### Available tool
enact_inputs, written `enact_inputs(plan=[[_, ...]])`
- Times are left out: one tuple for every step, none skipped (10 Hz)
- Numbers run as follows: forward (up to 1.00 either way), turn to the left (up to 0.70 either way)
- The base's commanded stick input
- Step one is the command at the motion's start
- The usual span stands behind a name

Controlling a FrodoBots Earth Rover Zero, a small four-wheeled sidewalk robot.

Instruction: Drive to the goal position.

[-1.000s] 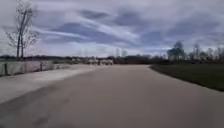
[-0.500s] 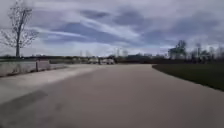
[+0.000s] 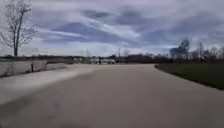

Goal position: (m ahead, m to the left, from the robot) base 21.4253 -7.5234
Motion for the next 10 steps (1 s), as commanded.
enact_inputs(plan=[[1.0, -0.38], [1.0, -0.18], [1.0, -0.03], [1.0, 0.0], [1.0, 0.0], [1.0, 0.0], [1.0, 0.0], [1.0, 0.0], [1.0, 0.0], [1.0, 0.0]])
